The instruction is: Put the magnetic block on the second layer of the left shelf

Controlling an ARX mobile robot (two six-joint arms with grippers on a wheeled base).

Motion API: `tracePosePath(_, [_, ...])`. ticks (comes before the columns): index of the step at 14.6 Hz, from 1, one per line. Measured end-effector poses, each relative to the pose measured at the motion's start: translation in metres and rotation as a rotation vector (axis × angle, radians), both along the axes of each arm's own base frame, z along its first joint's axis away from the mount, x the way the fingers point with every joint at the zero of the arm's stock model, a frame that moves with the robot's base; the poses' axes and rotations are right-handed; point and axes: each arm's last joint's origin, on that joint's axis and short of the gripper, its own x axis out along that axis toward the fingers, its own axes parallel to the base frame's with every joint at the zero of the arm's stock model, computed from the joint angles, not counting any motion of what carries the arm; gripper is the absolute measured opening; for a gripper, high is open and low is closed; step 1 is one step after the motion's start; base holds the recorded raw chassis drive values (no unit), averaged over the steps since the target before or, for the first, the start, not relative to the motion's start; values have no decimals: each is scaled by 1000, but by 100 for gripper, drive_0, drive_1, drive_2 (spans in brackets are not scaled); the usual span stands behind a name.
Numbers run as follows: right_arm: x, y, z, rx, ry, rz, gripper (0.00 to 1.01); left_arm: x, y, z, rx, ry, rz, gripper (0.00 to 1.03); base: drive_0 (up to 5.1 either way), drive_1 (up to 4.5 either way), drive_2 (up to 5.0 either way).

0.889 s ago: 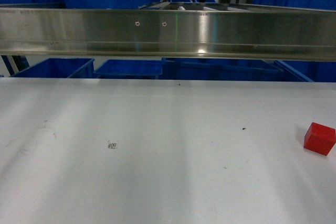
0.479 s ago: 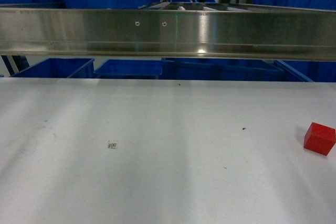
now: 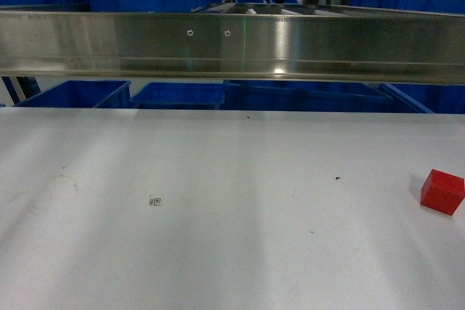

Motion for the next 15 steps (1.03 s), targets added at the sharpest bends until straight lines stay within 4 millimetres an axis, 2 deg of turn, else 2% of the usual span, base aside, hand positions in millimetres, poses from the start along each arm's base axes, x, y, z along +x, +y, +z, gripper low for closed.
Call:
tracePosePath(2, [0, 0, 0, 0, 0, 0, 98, 0, 0, 0, 0, 0, 0, 98, 0, 0, 0])
tracePosePath(3, [1, 0, -3, 15, 57, 39, 98, 0, 0, 0, 0, 0, 0, 98, 0, 0, 0])
tracePosePath(4, [9, -1, -4, 43, 104, 100, 98, 0, 0, 0, 0, 0, 0, 98, 0, 0, 0])
tracePosePath(5, [27, -3, 6, 65, 121, 113, 98, 0, 0, 0, 0, 0, 0, 98, 0, 0, 0])
tracePosePath(6, [52, -5, 22, 76, 107, 89, 98, 0, 0, 0, 0, 0, 0, 98, 0, 0, 0])
tracePosePath(7, [88, -3, 38, 86, 92, 81, 98, 0, 0, 0, 0, 0, 0, 98, 0, 0, 0])
tracePosePath(8, [127, 2, 45, 98, 132, 105, 98, 0, 0, 0, 0, 0, 0, 98, 0, 0, 0])
tracePosePath(9, [166, 7, 38, 101, 226, 93, 98, 0, 0, 0, 0, 0, 0, 98, 0, 0, 0])
tracePosePath(10, [215, 16, 14, 66, 347, 47, 98, 0, 0, 0, 0, 0, 0, 98, 0, 0, 0])
tracePosePath(11, [242, 20, 3, 25, 372, 27, 98, 0, 0, 0, 0, 0, 0, 98, 0, 0, 0])
tracePosePath(12, [248, 19, 1, -20, 341, 5, 98, 0, 0, 0, 0, 0, 0, 98, 0, 0, 0])
tracePosePath(15, [246, 18, 11, -53, 297, 4, 98, 0, 0, 0, 0, 0, 1, 98, 0, 0, 0])
